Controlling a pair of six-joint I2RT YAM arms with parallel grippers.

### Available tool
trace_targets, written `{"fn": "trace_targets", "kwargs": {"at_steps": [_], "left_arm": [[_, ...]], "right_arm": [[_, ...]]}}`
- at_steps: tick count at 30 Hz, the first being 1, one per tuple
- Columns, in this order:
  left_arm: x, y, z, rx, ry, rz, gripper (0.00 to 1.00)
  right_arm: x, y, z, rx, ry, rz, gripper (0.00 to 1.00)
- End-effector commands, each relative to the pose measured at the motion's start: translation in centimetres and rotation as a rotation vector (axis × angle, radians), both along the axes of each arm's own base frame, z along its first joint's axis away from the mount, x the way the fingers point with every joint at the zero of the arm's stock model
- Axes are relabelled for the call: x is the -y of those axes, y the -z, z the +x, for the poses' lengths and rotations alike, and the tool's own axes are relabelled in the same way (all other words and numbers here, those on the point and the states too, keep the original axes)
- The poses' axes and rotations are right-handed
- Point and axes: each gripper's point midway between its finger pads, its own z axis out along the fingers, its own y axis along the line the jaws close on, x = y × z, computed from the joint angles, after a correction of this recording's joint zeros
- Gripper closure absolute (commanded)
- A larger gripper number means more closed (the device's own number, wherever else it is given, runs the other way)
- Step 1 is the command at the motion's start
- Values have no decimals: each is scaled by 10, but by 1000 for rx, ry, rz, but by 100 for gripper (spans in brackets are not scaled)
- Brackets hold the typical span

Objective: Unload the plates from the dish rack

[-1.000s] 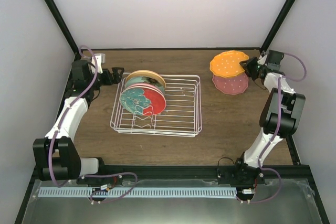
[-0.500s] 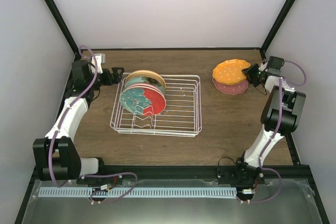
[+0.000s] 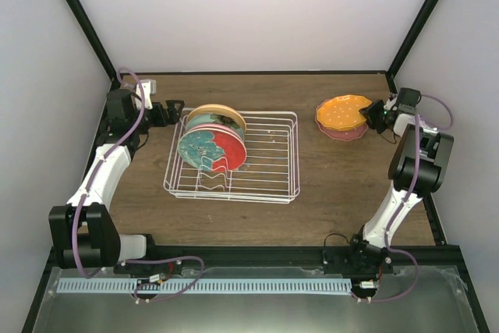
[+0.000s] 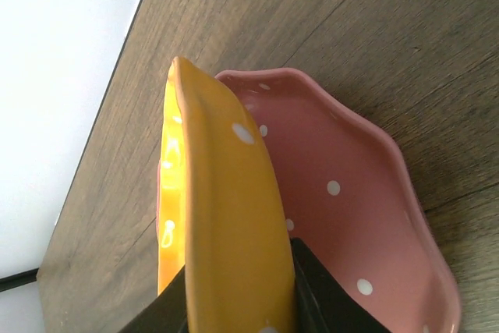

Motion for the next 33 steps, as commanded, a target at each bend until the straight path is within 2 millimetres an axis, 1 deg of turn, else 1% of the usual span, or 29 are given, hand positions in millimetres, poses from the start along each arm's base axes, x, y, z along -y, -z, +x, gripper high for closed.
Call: {"fn": "trace_targets", "kwargs": {"at_steps": [1, 4, 5, 7, 9, 16, 19, 24, 29, 31, 32, 33], "left_arm": [[2, -3, 2, 9, 7, -6, 0], [3, -3, 3, 8, 10, -9, 0], [3, -3, 4, 8, 9, -11, 0], [4, -2, 5, 6, 10, -14, 0], [4, -2, 5, 4, 12, -19, 0], [6, 0, 9, 0, 15, -38, 0], [6, 0, 10, 3, 16, -41, 0], [7, 2, 9, 2, 18, -41, 0], [6, 3, 6, 3, 16, -37, 0], [5, 3, 5, 4, 14, -33, 0], [5, 3, 5, 4, 14, -31, 0], [5, 2, 4, 8, 14, -27, 0]], "right_arm": [[3, -13, 11, 32, -26, -26, 75], [5, -6, 7, 3, -35, -47, 57], [6, -5, 7, -1, -38, -61, 53], [8, -4, 5, -20, -47, -86, 48], [12, 0, 4, -47, -54, -115, 46], [33, 2, -2, -149, -59, -272, 41], [38, 6, -5, -186, -72, -302, 40], [36, 19, -10, -223, -94, -301, 39], [27, 22, -9, -232, -122, -310, 39], [29, 14, -7, -219, -105, -316, 39], [29, 2, -4, -186, -96, -320, 39], [29, -17, 0, -133, -86, -327, 39]]}}
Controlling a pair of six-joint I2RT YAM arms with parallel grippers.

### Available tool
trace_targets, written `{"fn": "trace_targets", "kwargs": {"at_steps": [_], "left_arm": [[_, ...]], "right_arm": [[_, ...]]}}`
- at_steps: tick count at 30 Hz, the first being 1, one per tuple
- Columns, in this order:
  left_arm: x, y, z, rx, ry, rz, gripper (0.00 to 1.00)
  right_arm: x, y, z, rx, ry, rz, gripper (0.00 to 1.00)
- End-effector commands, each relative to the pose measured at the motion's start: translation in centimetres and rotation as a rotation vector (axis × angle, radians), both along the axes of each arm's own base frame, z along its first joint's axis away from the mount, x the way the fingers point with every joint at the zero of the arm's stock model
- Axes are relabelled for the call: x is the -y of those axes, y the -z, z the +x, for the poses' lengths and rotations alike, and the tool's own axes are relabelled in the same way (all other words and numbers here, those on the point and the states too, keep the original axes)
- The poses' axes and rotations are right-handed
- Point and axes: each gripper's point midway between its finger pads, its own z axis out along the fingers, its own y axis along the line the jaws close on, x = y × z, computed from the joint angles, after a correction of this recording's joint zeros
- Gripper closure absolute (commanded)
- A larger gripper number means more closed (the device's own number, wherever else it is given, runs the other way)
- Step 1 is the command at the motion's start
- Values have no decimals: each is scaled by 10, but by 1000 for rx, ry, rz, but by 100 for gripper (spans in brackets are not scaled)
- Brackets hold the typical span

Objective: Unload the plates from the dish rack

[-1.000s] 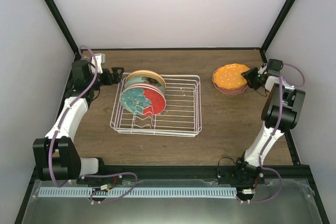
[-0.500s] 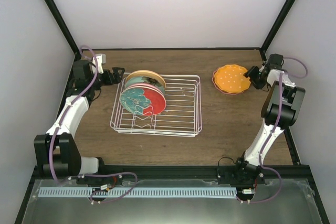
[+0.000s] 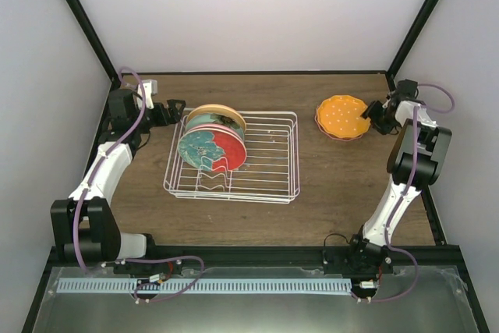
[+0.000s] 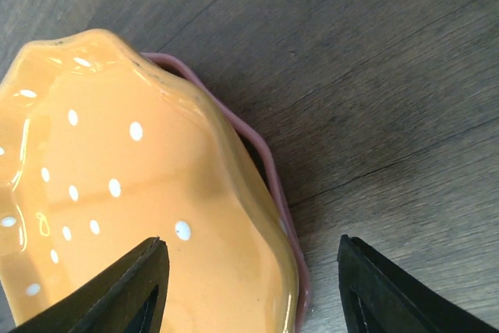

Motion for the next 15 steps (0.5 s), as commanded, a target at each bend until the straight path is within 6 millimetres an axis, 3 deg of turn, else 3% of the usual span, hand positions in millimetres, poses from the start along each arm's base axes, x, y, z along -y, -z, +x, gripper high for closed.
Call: {"fn": "trace_targets", "kwargs": {"at_steps": [1, 3, 4, 7, 9, 11, 13, 15], "left_arm": [[2, -7, -2, 34, 11, 9, 0], [2, -10, -4, 42, 13, 21, 0], [1, -9, -5, 42, 12, 27, 0], [1, -10, -7, 46, 13, 36, 0], [1, -8, -7, 44, 15, 35, 0], [2, -6, -7, 38, 20, 28, 0], [4, -5, -5, 36, 27, 23, 0], [4, -5, -2, 36, 31, 21, 0]], "right_arm": [[1, -65, 19, 166, -2, -47, 39], [-4, -121, 26, 313, -17, -66, 39], [-8, -159, 26, 409, -31, -91, 39], [-53, -246, 26, 668, -169, -139, 40], [-110, -294, 21, 858, -372, -177, 40], [-183, -324, 4, 1018, -625, -217, 40], [-256, -333, -21, 1136, -869, -230, 38], [-318, -328, -45, 1187, -1058, -211, 38]]}}
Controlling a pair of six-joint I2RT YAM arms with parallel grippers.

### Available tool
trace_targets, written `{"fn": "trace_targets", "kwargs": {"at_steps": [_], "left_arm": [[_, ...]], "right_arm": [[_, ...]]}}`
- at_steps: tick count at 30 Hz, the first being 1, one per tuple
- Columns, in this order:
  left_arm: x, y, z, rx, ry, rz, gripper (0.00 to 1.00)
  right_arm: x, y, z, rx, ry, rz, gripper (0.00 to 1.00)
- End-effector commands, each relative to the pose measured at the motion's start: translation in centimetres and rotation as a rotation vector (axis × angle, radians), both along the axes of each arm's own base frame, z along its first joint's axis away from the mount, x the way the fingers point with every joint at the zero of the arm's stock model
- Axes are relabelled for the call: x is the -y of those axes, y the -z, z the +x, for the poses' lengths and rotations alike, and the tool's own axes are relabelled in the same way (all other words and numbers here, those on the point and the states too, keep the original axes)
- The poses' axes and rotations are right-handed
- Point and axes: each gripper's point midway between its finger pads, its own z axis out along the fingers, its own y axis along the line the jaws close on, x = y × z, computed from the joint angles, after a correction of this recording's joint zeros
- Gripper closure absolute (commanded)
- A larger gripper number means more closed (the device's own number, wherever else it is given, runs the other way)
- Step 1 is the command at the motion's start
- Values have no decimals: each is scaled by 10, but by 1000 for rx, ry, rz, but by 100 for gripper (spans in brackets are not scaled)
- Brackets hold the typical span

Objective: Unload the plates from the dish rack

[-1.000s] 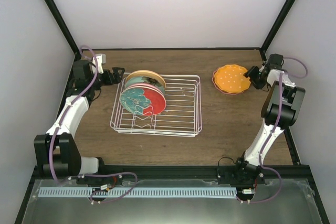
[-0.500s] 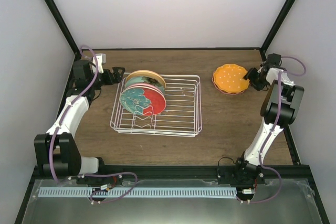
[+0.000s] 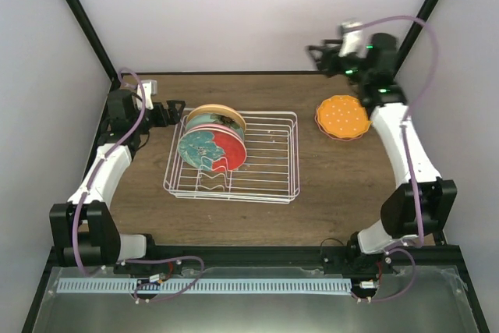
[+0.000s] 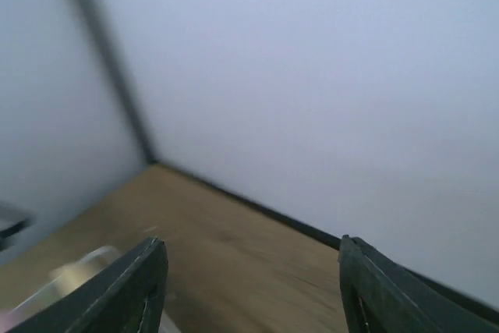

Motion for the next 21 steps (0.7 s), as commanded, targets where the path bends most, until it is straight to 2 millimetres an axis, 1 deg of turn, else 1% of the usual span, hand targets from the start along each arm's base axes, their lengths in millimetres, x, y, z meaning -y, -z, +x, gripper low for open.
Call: {"fn": "trace_targets", "kwargs": {"at_steps": [1, 3, 4, 5, 7, 10, 13, 14, 18, 21], "left_arm": [[4, -1, 4, 14, 25, 3, 0], [5, -2, 6, 19, 29, 3, 0], [5, -2, 6, 20, 30, 2, 0], [5, -3, 6, 23, 30, 2, 0], [5, -3, 6, 22, 33, 1, 0], [6, -2, 3, 19, 37, 2, 0], [7, 1, 0, 14, 41, 0, 0], [6, 2, 0, 11, 39, -2, 0], [7, 2, -2, 12, 41, -2, 0], [7, 2, -3, 15, 44, 0, 0]], "right_arm": [[-148, 11, -51, 197, -491, -200, 39], [-189, 26, -68, 196, -586, -246, 41], [-212, 33, -80, 197, -636, -265, 43], [-225, 40, -88, 197, -664, -280, 44], [-246, 50, -102, 199, -710, -302, 48], [-269, 64, -123, 202, -773, -330, 51], [-287, 83, -139, 176, -834, -355, 53], [-292, 91, -143, 162, -853, -364, 54], [-308, 108, -158, 136, -911, -371, 56], [-320, 126, -169, 118, -948, -397, 58]]}}
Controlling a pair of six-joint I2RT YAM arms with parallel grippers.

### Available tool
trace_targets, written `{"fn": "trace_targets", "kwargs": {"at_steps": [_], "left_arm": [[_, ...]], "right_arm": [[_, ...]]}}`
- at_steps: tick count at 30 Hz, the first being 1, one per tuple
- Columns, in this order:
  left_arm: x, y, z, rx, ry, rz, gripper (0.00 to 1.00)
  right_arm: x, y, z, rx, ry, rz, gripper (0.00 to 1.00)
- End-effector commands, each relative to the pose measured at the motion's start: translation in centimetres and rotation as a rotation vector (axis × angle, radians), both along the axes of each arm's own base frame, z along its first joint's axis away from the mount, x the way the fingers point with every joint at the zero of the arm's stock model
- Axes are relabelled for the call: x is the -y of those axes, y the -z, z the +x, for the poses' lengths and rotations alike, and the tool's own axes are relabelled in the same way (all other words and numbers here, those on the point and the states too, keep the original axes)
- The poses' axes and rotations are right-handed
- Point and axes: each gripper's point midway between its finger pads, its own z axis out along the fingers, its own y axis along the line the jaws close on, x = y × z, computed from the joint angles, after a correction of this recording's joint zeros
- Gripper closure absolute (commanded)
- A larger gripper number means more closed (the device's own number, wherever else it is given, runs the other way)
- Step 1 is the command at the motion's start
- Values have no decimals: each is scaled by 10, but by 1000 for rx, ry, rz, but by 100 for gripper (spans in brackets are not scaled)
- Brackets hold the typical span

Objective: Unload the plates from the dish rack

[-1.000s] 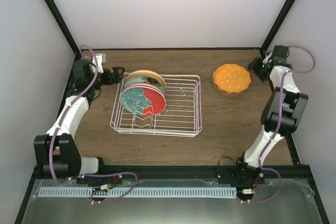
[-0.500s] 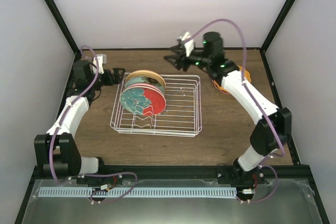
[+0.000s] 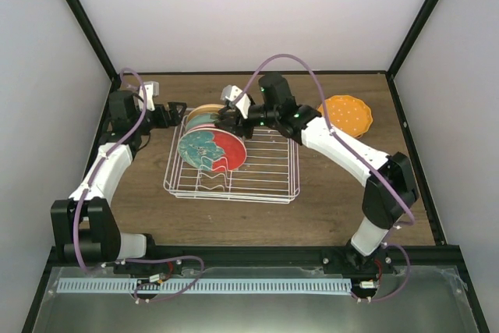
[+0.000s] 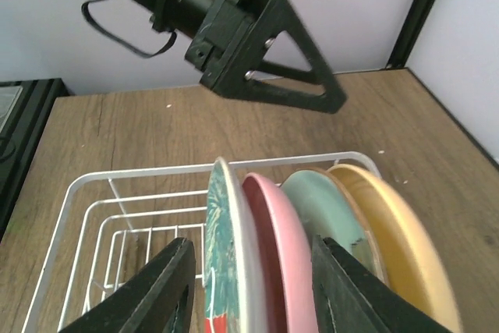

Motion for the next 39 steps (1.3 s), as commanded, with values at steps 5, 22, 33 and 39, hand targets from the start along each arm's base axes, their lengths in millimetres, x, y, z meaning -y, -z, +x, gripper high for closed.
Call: {"fn": "trace_targets", "kwargs": {"at_steps": [5, 22, 33, 39], "left_arm": [[4, -6, -6, 34, 26, 6, 0], [6, 0, -10, 22, 36, 5, 0], [6, 0, -11, 22, 40, 2, 0], [7, -2, -9, 25, 35, -8, 0]], "right_arm": [[-25, 49, -13, -8, -40, -96, 60], [-36, 103, -1, 65, 22, -218, 80], [-30, 79, 8, 167, 64, -228, 99], [-28, 18, 13, 301, 88, -175, 99]]}}
